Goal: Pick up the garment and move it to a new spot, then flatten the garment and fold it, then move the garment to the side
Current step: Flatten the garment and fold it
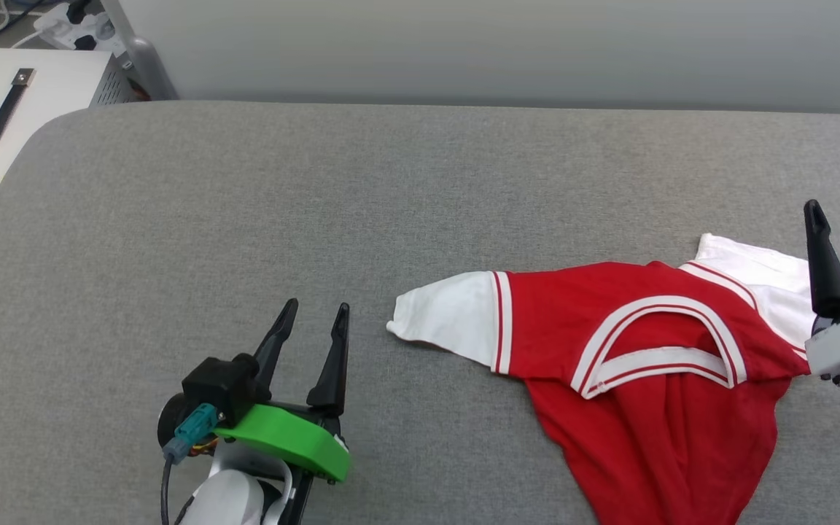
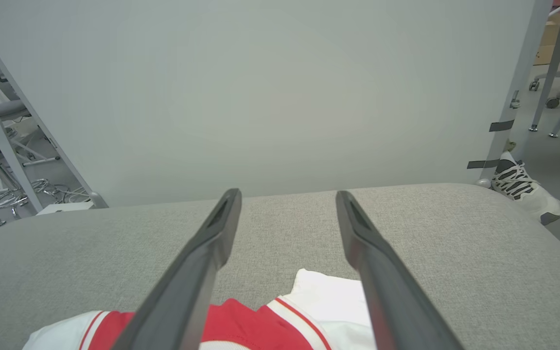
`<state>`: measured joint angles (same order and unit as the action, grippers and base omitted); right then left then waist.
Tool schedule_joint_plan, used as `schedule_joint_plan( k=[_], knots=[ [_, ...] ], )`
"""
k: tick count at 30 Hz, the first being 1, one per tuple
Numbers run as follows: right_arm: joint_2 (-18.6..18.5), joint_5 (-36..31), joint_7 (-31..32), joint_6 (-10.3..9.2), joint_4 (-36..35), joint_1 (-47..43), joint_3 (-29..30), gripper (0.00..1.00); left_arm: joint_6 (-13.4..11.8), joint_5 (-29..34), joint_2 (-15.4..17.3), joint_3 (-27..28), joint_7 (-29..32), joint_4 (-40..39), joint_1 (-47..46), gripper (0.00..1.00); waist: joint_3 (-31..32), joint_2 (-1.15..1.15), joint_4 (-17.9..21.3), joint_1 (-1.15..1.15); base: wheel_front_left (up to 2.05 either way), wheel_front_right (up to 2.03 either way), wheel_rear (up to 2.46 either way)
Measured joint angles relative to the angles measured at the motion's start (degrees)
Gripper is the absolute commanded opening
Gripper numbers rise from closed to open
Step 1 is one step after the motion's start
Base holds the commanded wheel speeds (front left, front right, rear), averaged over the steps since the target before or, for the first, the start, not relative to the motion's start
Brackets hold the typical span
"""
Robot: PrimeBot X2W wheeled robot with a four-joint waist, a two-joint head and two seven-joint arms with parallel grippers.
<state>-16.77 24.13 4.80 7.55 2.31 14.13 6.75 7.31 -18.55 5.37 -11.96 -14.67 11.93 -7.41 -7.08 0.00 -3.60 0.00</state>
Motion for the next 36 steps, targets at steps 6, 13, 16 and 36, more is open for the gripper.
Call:
schedule_joint_plan(
  k=[6, 13, 16, 36],
  knots=[
    [5.7, -0.5, -9.8, -0.02, -4.4, -8.0, 0.0, 1.0, 0.0, -0.8, 0.1, -0.4, 0.0, -0.1, 1.9, 1.0, 1.8, 0.0, 2.0, 0.0, 0.0, 0.0, 0.0],
    [6.7, -1.2, -15.7, -0.02, -4.9, -14.5, -3.0, 1.0, 0.0, -2.2, 0.0, -0.5, 0.0, -0.2, 3.3, 1.0, 2.3, 0.0, 3.4, 0.0, 0.0, 0.0, 0.0],
    [6.7, -1.2, -16.0, -0.02, -5.0, -14.6, -3.4, 1.0, 0.0, -2.2, 0.0, -0.6, 0.0, -0.1, 3.5, 1.0, 1.9, 0.0, 3.8, 0.0, 0.0, 0.0, 0.0],
    [7.3, -1.6, -14.3, -0.02, -6.1, -14.1, -3.5, 1.0, -8.6, -1.2, 5.1, -8.6, 38.7, 1.0, -9.5, 1.0, -2.5, 0.0, 5.6, 0.0, 0.0, 0.0, 0.0]
  ],
)
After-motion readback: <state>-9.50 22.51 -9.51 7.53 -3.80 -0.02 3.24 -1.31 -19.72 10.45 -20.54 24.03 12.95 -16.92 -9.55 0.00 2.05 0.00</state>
